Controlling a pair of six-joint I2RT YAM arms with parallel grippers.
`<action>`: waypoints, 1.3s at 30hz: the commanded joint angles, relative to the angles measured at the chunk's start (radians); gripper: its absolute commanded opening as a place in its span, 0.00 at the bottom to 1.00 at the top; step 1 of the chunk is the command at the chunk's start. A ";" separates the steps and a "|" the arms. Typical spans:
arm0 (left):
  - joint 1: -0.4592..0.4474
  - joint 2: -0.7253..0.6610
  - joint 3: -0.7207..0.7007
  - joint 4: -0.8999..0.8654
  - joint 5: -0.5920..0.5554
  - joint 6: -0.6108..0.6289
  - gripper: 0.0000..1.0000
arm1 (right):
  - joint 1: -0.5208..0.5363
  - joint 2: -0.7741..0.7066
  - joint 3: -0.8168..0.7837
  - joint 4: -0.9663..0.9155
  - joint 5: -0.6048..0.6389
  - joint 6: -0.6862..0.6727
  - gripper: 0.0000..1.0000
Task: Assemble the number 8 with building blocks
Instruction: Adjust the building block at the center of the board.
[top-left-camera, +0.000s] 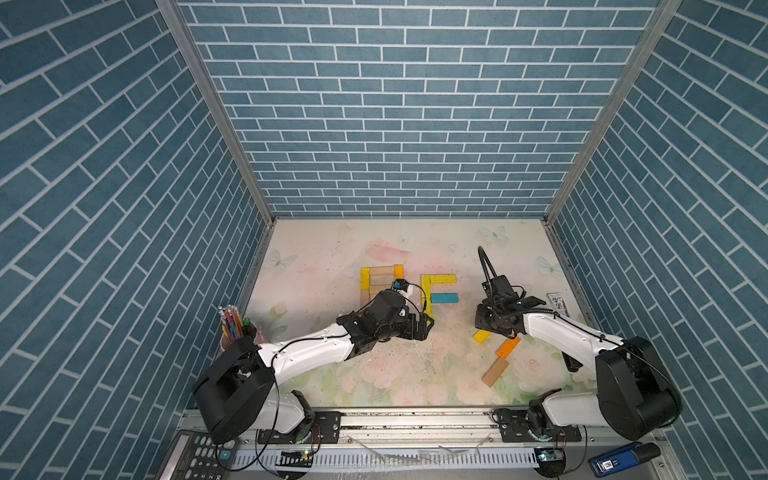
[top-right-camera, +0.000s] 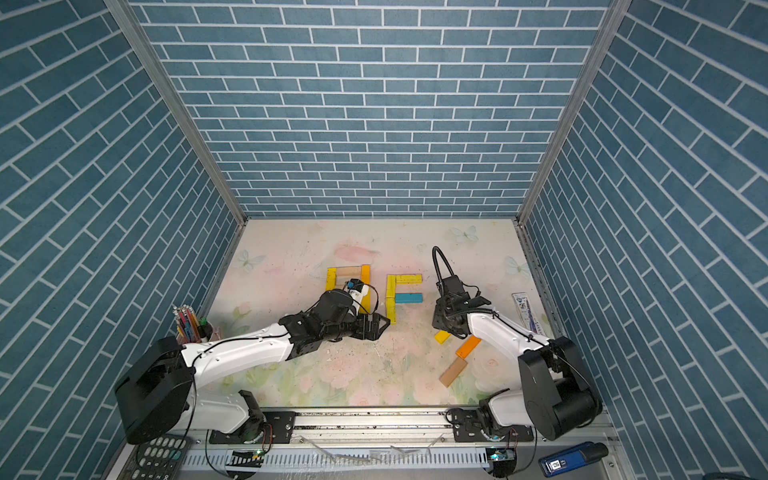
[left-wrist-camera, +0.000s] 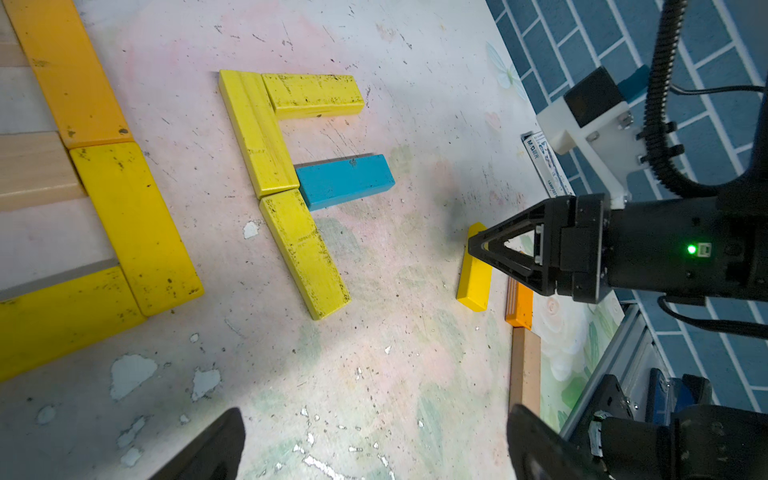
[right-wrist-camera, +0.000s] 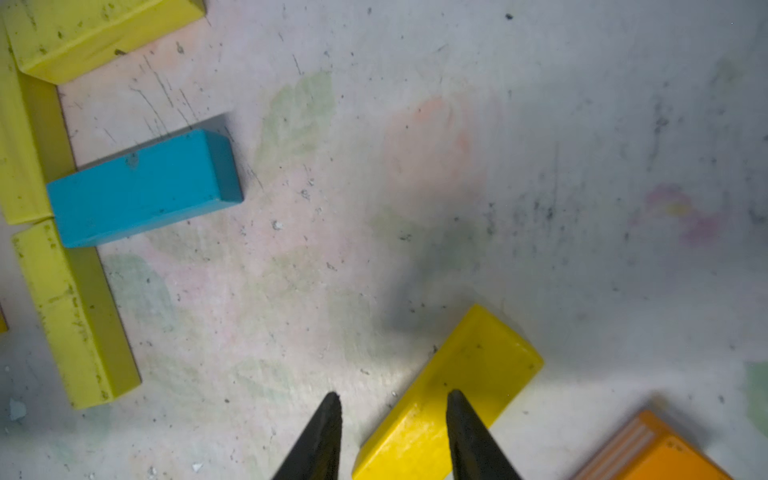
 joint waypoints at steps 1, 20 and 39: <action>0.007 -0.014 -0.015 -0.002 -0.004 -0.002 0.99 | -0.006 -0.036 -0.025 -0.054 0.050 0.038 0.46; 0.007 -0.071 -0.071 0.017 -0.025 0.011 1.00 | -0.016 0.044 -0.074 0.109 -0.015 0.142 0.51; 0.007 -0.127 -0.176 0.174 0.001 0.009 1.00 | -0.016 0.177 0.062 0.081 -0.039 -0.108 0.30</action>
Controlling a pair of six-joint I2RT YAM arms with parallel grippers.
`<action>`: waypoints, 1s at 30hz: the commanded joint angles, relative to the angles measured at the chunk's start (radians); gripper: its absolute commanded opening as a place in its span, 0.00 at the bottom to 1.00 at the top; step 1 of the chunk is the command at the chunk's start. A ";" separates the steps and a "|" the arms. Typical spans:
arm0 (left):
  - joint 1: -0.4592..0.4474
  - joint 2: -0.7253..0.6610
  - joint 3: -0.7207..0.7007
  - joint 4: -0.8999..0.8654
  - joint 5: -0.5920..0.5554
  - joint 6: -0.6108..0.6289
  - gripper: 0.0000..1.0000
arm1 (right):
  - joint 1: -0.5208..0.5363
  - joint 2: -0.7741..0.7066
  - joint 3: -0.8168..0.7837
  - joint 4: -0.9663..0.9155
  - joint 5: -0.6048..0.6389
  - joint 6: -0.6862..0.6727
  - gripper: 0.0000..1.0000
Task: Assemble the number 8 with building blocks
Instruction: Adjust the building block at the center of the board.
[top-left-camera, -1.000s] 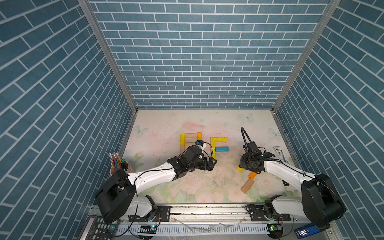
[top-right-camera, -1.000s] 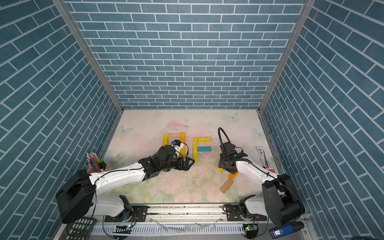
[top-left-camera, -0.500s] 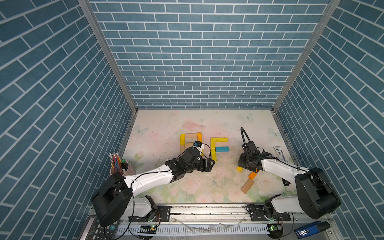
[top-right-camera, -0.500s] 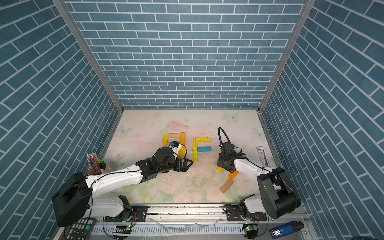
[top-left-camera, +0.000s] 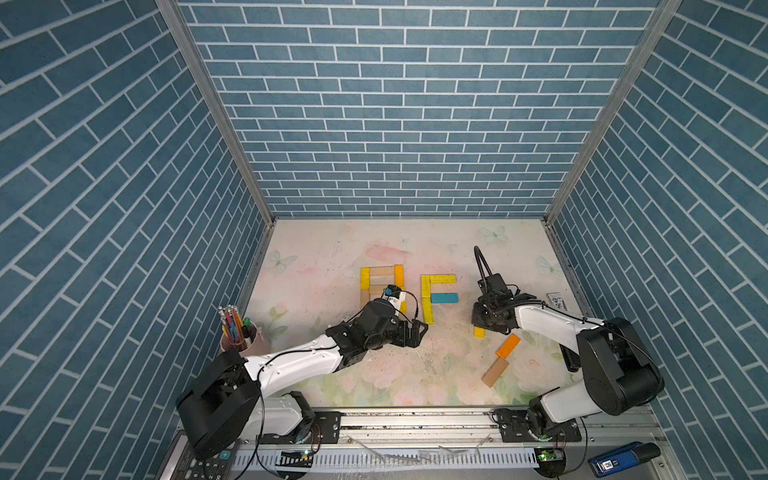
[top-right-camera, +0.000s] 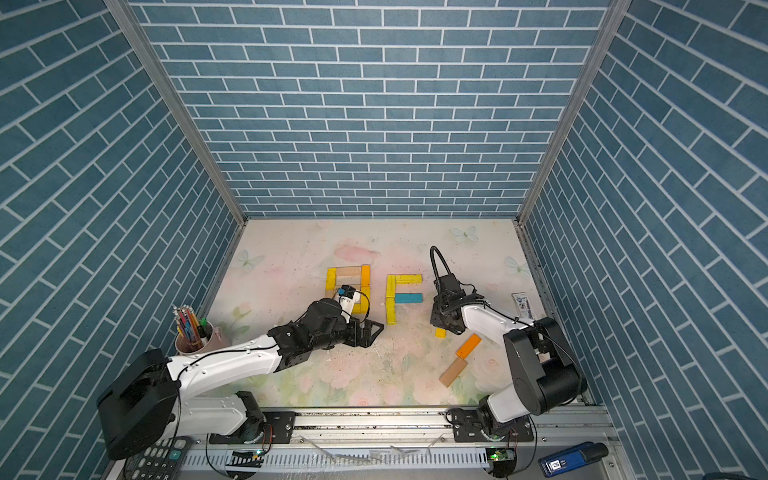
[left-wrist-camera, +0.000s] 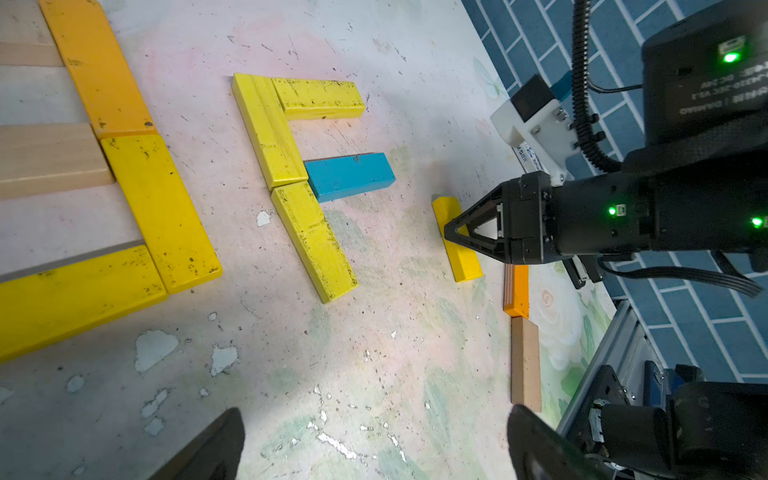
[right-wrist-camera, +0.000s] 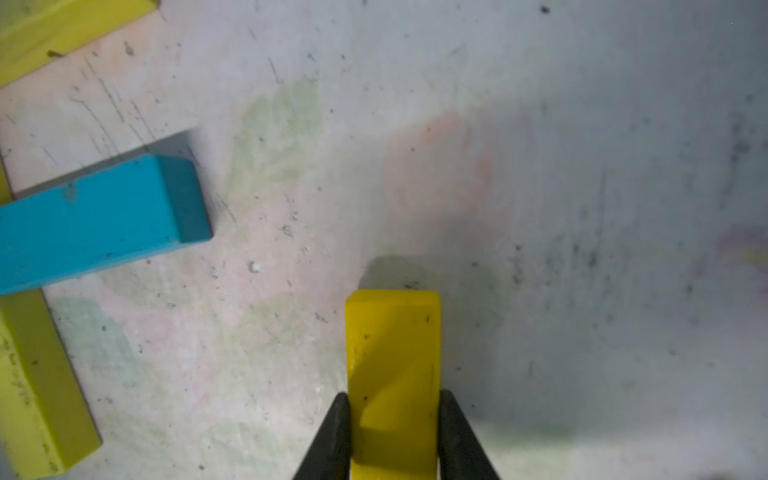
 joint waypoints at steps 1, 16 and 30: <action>0.007 -0.019 -0.034 0.070 0.005 0.002 1.00 | -0.003 0.011 0.017 -0.018 -0.017 -0.065 0.33; 0.006 -0.103 -0.164 0.211 -0.015 -0.025 1.00 | -0.003 -0.148 -0.078 -0.053 -0.023 -0.034 0.40; 0.006 -0.095 -0.127 0.153 -0.026 0.014 1.00 | -0.002 -0.126 -0.067 -0.028 -0.046 -0.018 0.38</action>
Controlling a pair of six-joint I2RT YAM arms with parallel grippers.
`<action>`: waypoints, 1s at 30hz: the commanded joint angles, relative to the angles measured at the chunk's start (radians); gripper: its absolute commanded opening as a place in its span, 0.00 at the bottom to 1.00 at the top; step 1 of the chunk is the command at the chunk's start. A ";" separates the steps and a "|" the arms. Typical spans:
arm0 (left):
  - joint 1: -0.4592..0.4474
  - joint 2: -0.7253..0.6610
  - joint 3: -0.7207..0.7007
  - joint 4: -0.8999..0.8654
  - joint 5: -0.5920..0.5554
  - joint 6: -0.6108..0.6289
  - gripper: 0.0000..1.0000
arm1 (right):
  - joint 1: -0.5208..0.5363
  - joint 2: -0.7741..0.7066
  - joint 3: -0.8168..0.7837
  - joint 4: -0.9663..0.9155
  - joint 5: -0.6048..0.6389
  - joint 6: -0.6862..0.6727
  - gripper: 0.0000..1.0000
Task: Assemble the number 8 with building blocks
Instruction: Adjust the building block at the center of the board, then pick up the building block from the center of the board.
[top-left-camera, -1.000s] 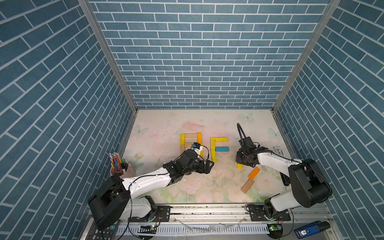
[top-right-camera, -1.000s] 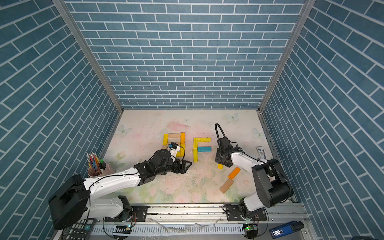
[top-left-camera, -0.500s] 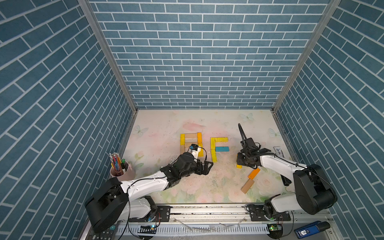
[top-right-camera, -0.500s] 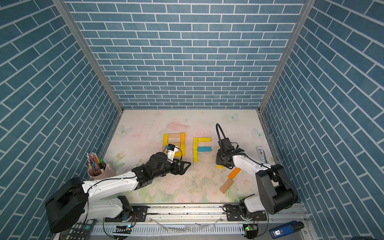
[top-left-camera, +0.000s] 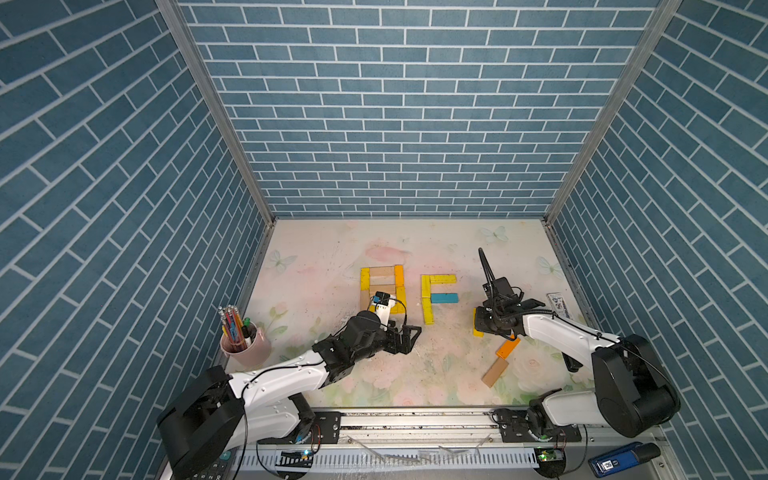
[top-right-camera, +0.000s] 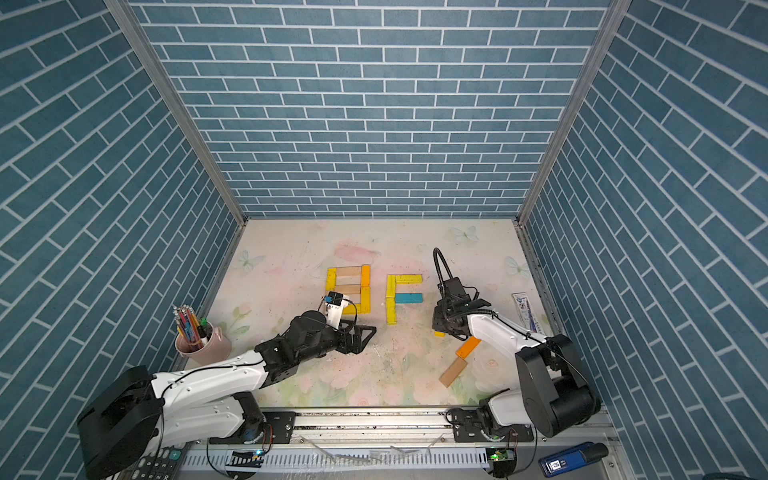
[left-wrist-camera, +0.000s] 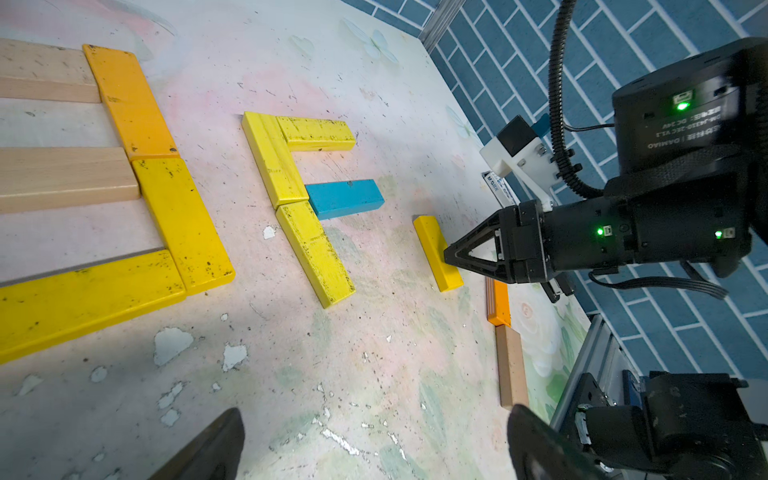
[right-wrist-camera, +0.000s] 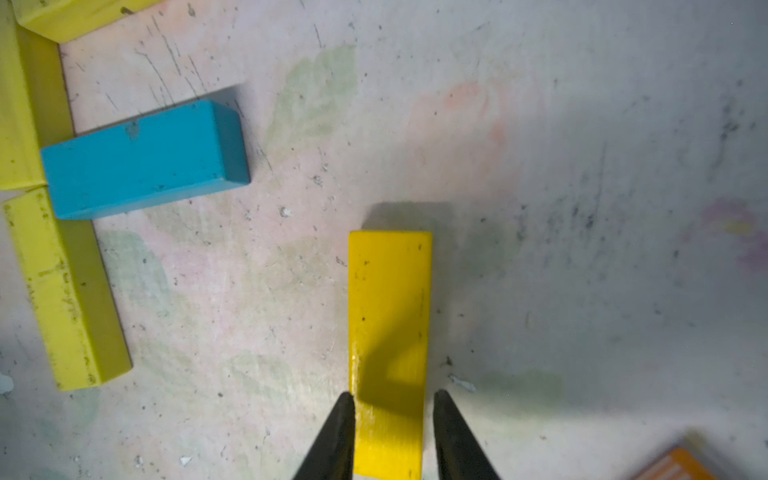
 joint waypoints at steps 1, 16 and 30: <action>0.006 0.024 0.034 -0.007 0.004 0.020 0.99 | -0.002 0.006 0.005 0.000 -0.007 0.015 0.39; 0.006 0.033 0.043 -0.022 0.024 0.026 1.00 | -0.002 0.082 0.022 0.033 -0.018 0.015 0.41; 0.006 0.030 0.031 -0.018 0.018 0.021 1.00 | 0.000 0.060 0.002 0.041 0.005 0.024 0.25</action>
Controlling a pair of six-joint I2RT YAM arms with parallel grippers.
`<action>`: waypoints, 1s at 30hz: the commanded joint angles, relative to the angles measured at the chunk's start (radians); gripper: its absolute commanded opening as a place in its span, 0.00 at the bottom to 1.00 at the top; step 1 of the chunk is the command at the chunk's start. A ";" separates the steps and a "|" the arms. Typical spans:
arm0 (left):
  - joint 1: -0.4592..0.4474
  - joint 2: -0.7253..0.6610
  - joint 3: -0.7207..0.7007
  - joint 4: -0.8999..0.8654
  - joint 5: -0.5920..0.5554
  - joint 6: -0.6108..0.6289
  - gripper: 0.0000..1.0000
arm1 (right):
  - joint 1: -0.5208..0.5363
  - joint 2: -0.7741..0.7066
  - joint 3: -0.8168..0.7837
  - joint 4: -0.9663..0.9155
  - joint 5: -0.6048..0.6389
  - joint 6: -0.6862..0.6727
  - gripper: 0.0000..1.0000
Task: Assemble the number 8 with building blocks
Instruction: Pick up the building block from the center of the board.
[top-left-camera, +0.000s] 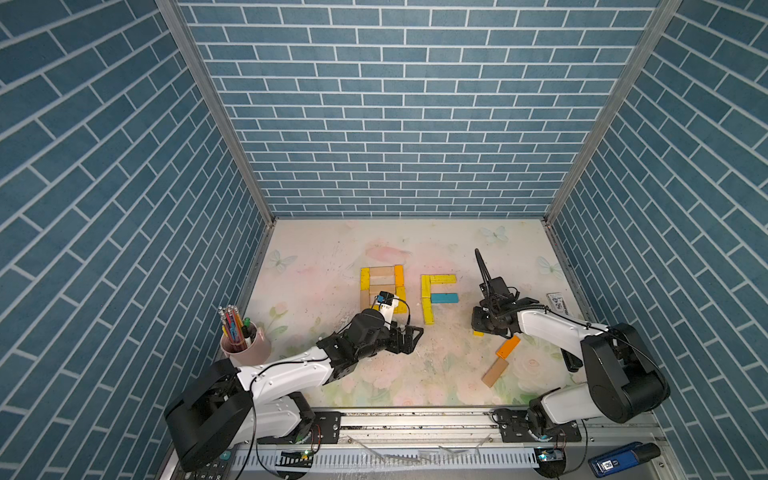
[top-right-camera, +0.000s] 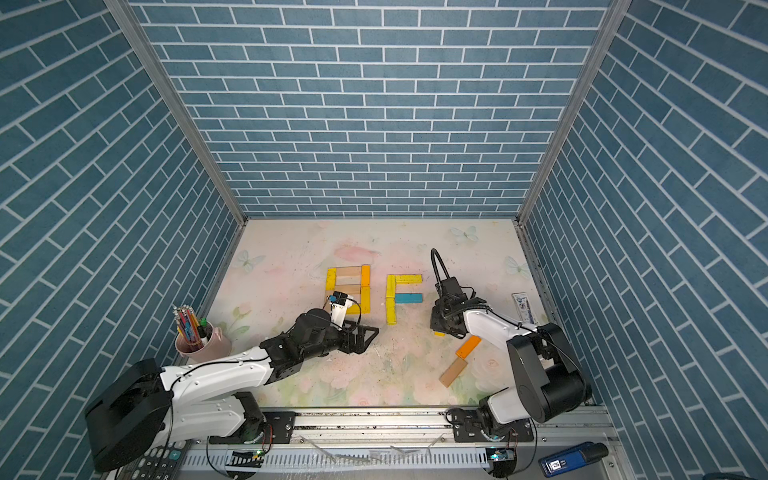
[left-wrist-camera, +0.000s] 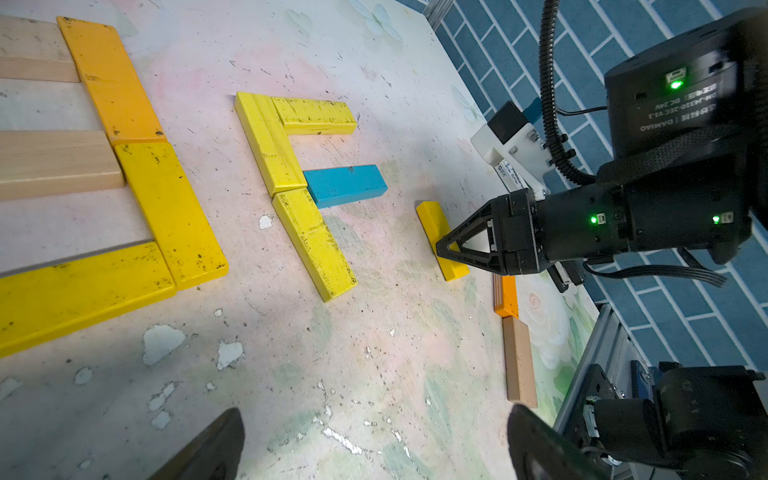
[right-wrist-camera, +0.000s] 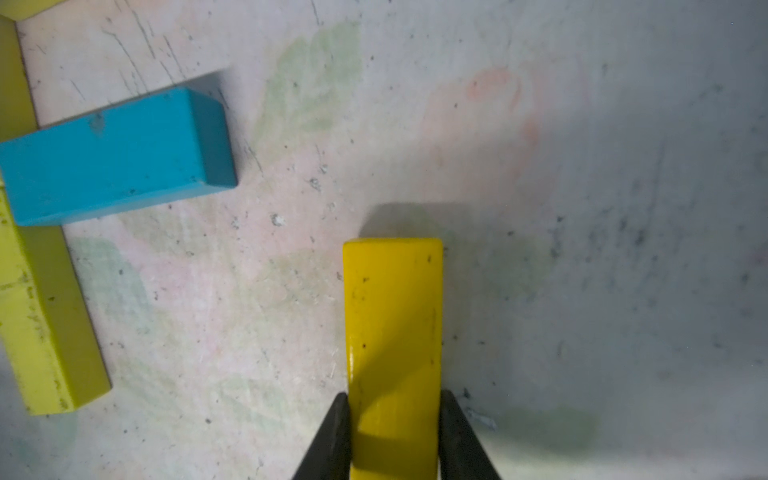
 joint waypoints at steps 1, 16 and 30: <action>0.006 -0.011 0.008 -0.004 -0.005 0.013 1.00 | -0.001 -0.016 -0.007 -0.003 0.019 0.023 0.25; 0.007 -0.001 0.026 -0.023 -0.039 0.026 1.00 | -0.021 0.080 0.105 -0.034 0.039 -0.028 0.25; 0.007 0.013 0.043 -0.017 -0.035 0.011 1.00 | -0.089 0.226 0.270 -0.013 -0.055 -0.147 0.25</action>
